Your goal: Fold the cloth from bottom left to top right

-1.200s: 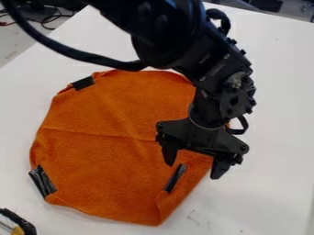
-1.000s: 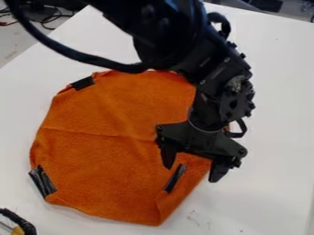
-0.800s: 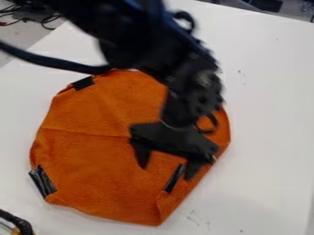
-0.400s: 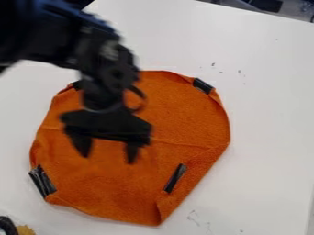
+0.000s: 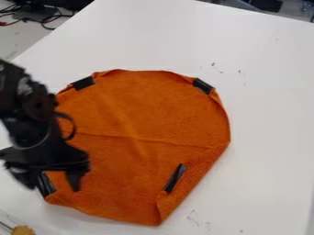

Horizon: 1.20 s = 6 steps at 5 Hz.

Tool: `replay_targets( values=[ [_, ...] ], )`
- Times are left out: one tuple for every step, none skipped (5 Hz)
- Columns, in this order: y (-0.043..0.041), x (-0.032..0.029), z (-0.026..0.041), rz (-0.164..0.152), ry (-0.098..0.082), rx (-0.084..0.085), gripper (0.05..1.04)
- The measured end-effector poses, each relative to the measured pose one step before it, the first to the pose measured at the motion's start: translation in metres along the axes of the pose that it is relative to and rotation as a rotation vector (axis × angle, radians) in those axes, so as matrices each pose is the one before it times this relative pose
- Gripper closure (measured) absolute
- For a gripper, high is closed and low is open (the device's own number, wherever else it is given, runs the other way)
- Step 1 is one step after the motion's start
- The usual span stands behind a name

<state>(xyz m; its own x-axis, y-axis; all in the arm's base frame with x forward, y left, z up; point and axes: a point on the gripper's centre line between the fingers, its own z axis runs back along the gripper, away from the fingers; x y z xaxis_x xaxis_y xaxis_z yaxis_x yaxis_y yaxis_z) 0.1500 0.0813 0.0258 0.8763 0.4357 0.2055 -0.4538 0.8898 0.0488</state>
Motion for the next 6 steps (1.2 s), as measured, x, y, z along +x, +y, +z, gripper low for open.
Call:
replay_targets(
  values=[
    [0.01736, -0.00494, -0.00838, 0.005, 0.0415, 0.0138, 0.084],
    [0.01174, 0.00514, -0.00777, -0.0239, 0.0206, -0.0028, 0.084],
    [0.0014, 0.00419, -0.00985, -0.0213, 0.0191, -0.0202, 0.135],
    [-0.00143, 0.00615, -0.00253, 0.001, -0.0131, -0.0016, 0.368],
    [-0.00295, 0.00467, -0.00019, -0.0079, -0.0072, -0.0033, 0.606],
    [-0.00254, -0.00518, 0.00719, -0.0066, 0.0346, 0.0276, 0.828]
  ],
)
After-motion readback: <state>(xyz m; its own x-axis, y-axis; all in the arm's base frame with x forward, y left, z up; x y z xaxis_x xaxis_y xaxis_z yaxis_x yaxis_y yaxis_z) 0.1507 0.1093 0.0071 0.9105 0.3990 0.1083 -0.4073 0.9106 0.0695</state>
